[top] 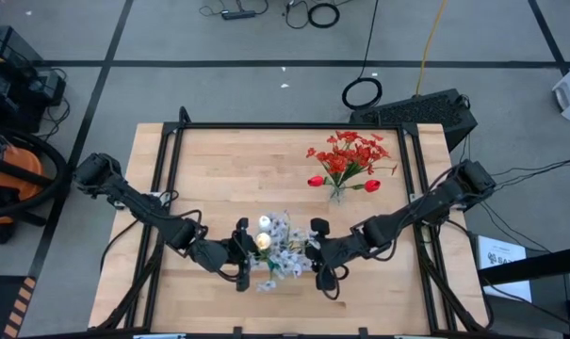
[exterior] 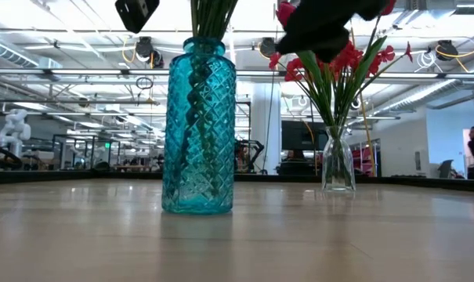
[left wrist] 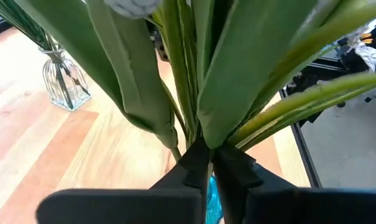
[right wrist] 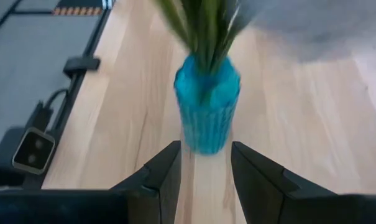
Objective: Sort flowers into vase by color
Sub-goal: Put the yellow flower into the blue flower vase, then return to Home Position
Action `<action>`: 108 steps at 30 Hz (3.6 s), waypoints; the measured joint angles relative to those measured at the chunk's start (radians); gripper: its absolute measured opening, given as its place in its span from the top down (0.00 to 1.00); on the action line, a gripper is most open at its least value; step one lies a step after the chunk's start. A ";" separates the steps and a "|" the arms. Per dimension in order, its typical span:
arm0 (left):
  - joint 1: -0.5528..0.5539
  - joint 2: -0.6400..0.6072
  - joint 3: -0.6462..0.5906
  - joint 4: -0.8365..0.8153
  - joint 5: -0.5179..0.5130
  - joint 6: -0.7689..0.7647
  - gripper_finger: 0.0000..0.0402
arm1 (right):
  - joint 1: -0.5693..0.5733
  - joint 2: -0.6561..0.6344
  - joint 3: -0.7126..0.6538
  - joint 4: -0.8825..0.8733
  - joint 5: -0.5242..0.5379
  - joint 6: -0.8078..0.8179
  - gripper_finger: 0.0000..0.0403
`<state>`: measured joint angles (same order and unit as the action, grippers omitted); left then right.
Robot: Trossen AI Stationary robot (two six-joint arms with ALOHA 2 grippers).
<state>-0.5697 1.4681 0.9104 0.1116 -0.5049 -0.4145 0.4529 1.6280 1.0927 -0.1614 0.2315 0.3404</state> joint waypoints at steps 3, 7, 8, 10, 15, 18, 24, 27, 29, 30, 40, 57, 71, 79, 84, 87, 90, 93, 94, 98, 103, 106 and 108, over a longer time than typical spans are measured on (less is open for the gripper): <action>0.001 0.000 0.000 0.002 0.008 -0.032 0.91 | 0.017 0.000 0.000 -0.039 -0.001 0.019 0.67; 0.007 0.000 0.000 0.001 0.009 -0.096 0.86 | 0.036 0.000 0.000 -0.068 0.000 0.043 0.67; 0.009 0.000 0.000 0.001 0.009 -0.102 0.85 | 0.039 0.000 0.000 -0.068 0.001 0.046 0.67; 0.008 0.000 0.000 0.001 0.009 -0.103 0.81 | 0.044 0.000 0.000 -0.068 0.002 0.060 0.67; 0.008 -0.005 0.000 -0.003 0.009 -0.070 0.73 | 0.050 0.001 0.000 -0.069 0.002 0.091 0.67; 0.008 -0.023 0.000 -0.004 0.019 -0.018 0.71 | 0.050 0.001 0.000 -0.069 0.002 0.114 0.67; 0.007 -0.105 0.000 -0.128 0.073 0.028 0.71 | 0.049 0.001 0.000 -0.069 0.004 0.176 0.67; -0.002 -0.143 0.000 -0.226 0.104 0.027 0.71 | 0.049 0.001 0.000 -0.070 0.005 0.192 0.67; -0.015 -0.167 0.000 -0.302 0.110 0.028 0.71 | 0.049 0.001 0.000 -0.076 0.004 0.195 0.67; -0.020 -0.180 0.000 -0.340 0.110 0.028 0.71 | 0.049 0.001 0.000 -0.085 0.003 0.195 0.67; -0.056 -0.300 -0.021 -0.591 0.111 0.146 0.71 | 0.063 0.002 -0.001 -0.251 -0.105 0.393 0.77; 0.051 -0.730 -0.540 -0.205 0.111 0.293 0.71 | 0.152 -0.002 -0.001 -0.204 -0.102 0.464 0.99; 0.452 -1.091 -0.755 -0.049 0.451 0.375 0.71 | 0.149 -0.003 -0.001 -0.157 -0.096 0.476 1.00; 0.465 -1.350 -0.890 -0.023 0.419 0.291 0.71 | 0.157 -0.084 -0.001 -0.197 -0.007 0.478 1.00; 0.465 -1.452 -0.903 -0.044 0.404 0.333 0.71 | 0.158 -0.184 -0.001 -0.257 0.092 0.428 1.00; 0.466 -1.468 -0.903 -0.071 0.389 0.349 0.71 | 0.156 -0.239 -0.001 -0.267 0.142 0.352 1.00; 0.468 -1.464 -0.903 -0.071 0.364 0.344 0.71 | 0.134 -0.273 -0.002 -0.281 0.126 0.277 1.00; 0.468 -1.464 -0.904 -0.068 0.341 0.344 0.71 | 0.094 -0.301 -0.048 -0.256 0.061 0.219 1.00; 0.468 -1.463 -0.904 -0.069 0.340 0.344 0.71 | 0.082 -0.309 -0.072 -0.234 0.035 0.204 1.00; 0.468 -1.463 -0.904 -0.069 0.340 0.344 0.71 | 0.041 -0.363 -0.221 -0.097 -0.025 0.138 1.00; 0.468 -1.463 -0.904 -0.069 0.340 0.344 0.71 | 0.036 -0.514 -0.447 0.033 0.000 0.100 1.00; 0.468 -1.463 -0.904 -0.069 0.341 0.344 0.71 | 0.033 -0.650 -0.580 0.069 -0.001 0.080 1.00; 0.468 -1.463 -0.904 -0.068 0.341 0.344 0.71 | 0.023 -0.753 -0.659 0.081 -0.007 0.061 1.00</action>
<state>-0.1020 0.0051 0.0059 0.0433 -0.1642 -0.0708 0.4757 0.8751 0.4340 -0.0799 0.2247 0.4013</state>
